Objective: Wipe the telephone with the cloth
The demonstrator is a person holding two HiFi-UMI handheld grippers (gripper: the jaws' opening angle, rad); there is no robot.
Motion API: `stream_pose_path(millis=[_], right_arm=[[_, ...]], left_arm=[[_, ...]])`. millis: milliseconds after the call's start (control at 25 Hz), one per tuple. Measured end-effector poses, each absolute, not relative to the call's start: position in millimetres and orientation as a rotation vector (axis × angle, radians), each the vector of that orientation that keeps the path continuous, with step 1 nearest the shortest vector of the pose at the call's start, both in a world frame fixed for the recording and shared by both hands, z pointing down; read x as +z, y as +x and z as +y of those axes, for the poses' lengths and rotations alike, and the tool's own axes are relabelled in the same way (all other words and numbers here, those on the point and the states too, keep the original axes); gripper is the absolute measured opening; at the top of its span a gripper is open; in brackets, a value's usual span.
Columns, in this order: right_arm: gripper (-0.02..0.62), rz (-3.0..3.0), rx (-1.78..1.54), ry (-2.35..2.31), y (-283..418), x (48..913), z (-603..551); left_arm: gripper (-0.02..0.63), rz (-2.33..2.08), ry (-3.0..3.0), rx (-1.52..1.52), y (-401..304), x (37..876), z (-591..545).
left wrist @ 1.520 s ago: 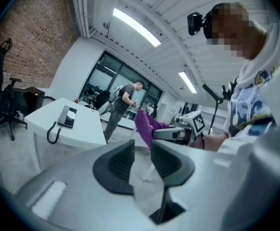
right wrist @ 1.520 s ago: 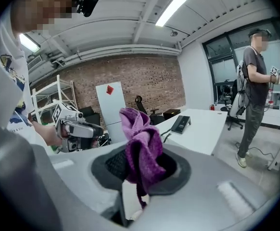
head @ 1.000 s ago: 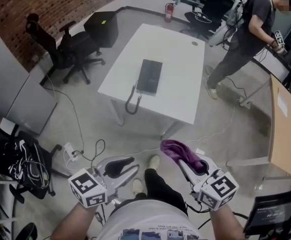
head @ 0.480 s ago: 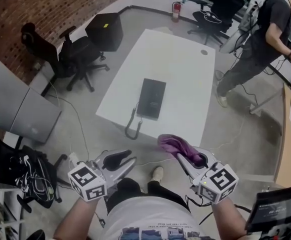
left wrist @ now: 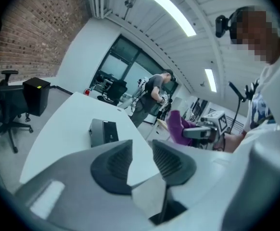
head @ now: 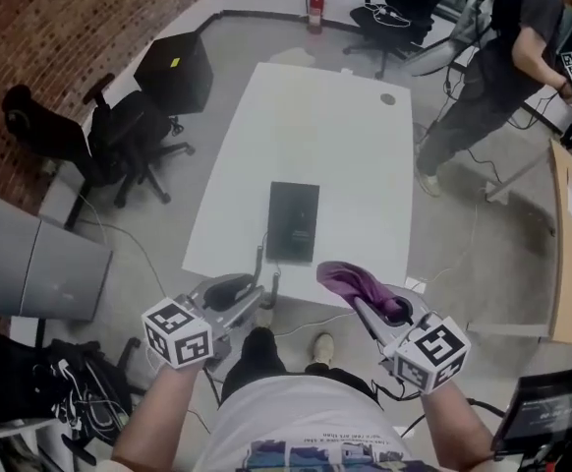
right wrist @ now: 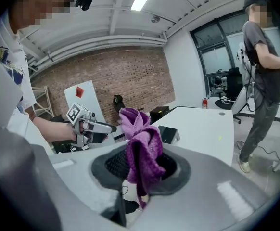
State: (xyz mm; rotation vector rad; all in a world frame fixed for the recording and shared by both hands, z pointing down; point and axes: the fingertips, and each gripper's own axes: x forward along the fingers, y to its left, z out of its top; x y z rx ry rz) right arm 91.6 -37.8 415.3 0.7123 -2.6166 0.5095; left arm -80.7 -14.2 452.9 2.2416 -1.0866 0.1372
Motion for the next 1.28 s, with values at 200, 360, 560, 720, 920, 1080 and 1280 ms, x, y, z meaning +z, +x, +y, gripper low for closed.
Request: stream_pose_path(millis=[200,360,560,720,920,1080,1280], right_arm=[[0.084,-2.573,0.545,0.851,77,419,-57],[0.083,-2.516,0.586,0.974,66,427,-63],[0.084,-2.467,0.614,1.1,53,430,-72],[0.084,-2.421,0.644,1.2,53,432,-69],[0.084,-2.336,0.675,1.282,65,437,-56],[0.083,-2.283,0.694,1.331,74,438,-49],[0.083,-2.256,0.708,1.35,71,440,-47]], left_arm=[[0.143,-0.951,2.214,0.165,-102,488,-60],[0.147,-0.82,2.212,0.215,-111,514,-92],[0.158,-0.687,2.182,0.248,-109,547,-126],[0.165,-0.615,2.147,0.259,-104,575,-147],[0.175,-0.556,2.089,0.232,-96,603,-163],[0.175,-0.512,2.059,0.197,-89,610,-167],[0.166,-0.469,2.039,0.174,-79,612,-167]])
